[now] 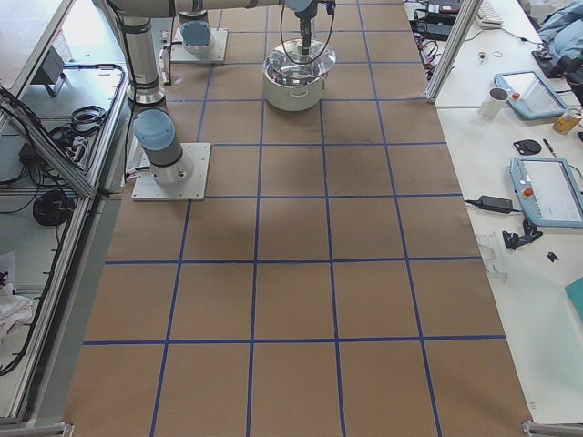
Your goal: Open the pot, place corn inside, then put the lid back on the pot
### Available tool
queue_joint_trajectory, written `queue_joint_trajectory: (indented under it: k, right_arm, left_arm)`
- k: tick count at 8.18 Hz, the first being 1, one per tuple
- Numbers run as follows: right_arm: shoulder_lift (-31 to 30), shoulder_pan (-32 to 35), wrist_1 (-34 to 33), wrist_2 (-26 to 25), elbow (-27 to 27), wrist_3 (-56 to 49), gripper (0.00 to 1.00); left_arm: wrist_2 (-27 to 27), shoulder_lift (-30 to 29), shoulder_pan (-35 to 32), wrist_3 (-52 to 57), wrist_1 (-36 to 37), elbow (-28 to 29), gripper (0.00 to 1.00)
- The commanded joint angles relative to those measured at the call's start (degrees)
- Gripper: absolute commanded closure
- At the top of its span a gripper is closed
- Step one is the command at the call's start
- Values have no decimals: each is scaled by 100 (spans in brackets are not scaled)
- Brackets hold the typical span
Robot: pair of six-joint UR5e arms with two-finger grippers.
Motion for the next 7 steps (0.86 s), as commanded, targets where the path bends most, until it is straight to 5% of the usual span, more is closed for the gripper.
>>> queue_joint_trajectory:
  k: [1, 4, 7]
  right_arm:
    - [-374, -1633, 580, -16, -49, -2033, 96]
    - [-515, -2858, 1037, 10, -6, -3410, 100]
    - [-507, -2887, 1056, -6, 39, -3412, 100]
  left_arm:
    - [-180, 126, -1066, -839, -2, 20, 100]
    - [-890, -5, -2025, -1395, 68, -15, 100]
    - [-963, -356, -2563, -1578, 356, -24, 100]
